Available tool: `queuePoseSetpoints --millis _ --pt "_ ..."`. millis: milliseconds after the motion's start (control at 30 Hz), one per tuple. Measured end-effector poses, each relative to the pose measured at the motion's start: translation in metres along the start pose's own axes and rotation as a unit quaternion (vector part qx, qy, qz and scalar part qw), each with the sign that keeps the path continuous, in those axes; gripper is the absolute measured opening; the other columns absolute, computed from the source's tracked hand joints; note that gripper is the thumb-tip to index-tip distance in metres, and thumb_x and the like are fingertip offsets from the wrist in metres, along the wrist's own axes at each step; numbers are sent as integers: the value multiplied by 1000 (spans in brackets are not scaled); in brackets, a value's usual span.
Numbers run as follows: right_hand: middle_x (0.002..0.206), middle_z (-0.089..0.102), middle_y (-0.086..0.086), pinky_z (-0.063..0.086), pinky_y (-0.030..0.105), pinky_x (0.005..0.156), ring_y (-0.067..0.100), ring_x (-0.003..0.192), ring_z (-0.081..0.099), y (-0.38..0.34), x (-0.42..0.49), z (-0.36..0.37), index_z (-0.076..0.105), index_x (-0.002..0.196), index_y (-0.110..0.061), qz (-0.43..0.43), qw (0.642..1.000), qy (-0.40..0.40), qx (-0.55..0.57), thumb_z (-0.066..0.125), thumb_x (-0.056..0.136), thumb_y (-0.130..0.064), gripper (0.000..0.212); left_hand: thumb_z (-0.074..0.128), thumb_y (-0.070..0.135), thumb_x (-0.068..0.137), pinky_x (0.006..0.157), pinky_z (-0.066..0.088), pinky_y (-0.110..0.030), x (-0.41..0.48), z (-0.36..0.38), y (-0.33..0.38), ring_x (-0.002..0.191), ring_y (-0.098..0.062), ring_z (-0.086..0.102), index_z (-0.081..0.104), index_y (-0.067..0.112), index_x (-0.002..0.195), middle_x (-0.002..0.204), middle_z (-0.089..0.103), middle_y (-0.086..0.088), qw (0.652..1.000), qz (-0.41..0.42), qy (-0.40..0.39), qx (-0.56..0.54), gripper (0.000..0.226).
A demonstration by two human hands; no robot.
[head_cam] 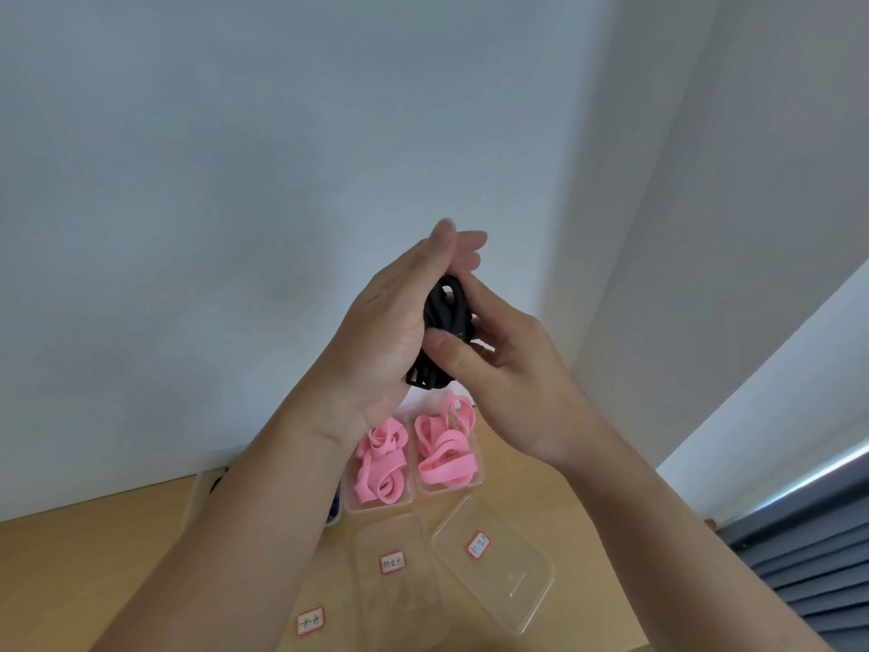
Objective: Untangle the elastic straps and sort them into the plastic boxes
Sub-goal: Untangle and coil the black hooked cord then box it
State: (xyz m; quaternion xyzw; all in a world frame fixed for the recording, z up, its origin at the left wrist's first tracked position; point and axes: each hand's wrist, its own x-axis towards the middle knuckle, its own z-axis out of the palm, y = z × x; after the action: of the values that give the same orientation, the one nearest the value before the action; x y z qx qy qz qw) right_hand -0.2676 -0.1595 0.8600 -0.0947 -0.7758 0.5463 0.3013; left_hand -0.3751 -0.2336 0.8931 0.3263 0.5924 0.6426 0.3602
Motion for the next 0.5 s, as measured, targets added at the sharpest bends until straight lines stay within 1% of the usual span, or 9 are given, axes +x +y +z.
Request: queuePoseSetpoints --millis 33,100,133,200,233,300,367,400,500 --pt "99 66 1 55 38 79 24 93 62 1 0 0 54 135 -35 3 1000 4 -18 60 94 -25 43 42 64 100 98 55 -43 1 -1 -3 108 -16 70 65 20 133 117 73 4 1000 1 1 6 60" --pt "86 61 -10 44 19 66 17 82 58 2 1 -2 61 122 -33 14 999 -5 -49 61 91 -27 32 40 65 101 90 59 -44 0 0 -6 100 -21 71 68 17 128 111 74 0 1000 1 10 11 62" --pt "80 57 -13 40 17 64 15 78 56 2 1 -2 63 112 -31 19 998 -15 -56 63 89 -25 24 39 65 101 87 59 -44 0 1 -7 98 -22 72 68 14 128 109 74 -2 1000 -4 13 11 64" --pt "74 54 -9 39 22 62 17 73 54 2 2 -2 64 97 -21 21 998 -37 -46 65 88 -19 10 35 64 102 84 59 -42 0 2 -8 94 -24 70 66 7 129 103 74 -3 1000 -12 13 4 70" --pt "74 54 -5 40 25 62 18 72 53 2 3 -1 63 95 -16 17 998 -47 -41 66 87 -15 9 35 64 102 84 58 -41 0 1 -10 91 -24 70 64 3 130 100 74 -4 1000 -18 14 5 73" --pt "79 56 2 43 30 62 19 73 52 3 1 2 65 98 -12 10 997 -55 -44 68 87 -12 12 36 64 102 84 57 -41 -1 1 -12 88 -23 69 61 0 133 98 73 -4 999 -28 15 -10 76" --pt "82 57 7 48 40 65 22 75 53 5 0 4 65 99 -12 5 997 -49 -52 68 87 -11 13 38 64 101 87 56 -41 -1 1 -15 90 -20 70 61 5 135 101 73 -2 999 -34 18 -15 72" --pt "82 58 6 48 40 66 21 75 53 6 -1 6 65 98 -15 3 998 -41 -53 68 86 -10 13 40 64 101 89 56 -41 -2 2 -16 91 -19 70 62 8 135 102 73 0 999 -36 19 -15 69" --pt "75 53 -10 40 23 63 11 70 51 9 -3 7 60 87 -38 -2 998 -1 -62 68 85 -10 29 44 64 100 90 54 -40 -2 6 -18 90 -13 69 63 16 136 102 73 6 999 -20 29 3 63"
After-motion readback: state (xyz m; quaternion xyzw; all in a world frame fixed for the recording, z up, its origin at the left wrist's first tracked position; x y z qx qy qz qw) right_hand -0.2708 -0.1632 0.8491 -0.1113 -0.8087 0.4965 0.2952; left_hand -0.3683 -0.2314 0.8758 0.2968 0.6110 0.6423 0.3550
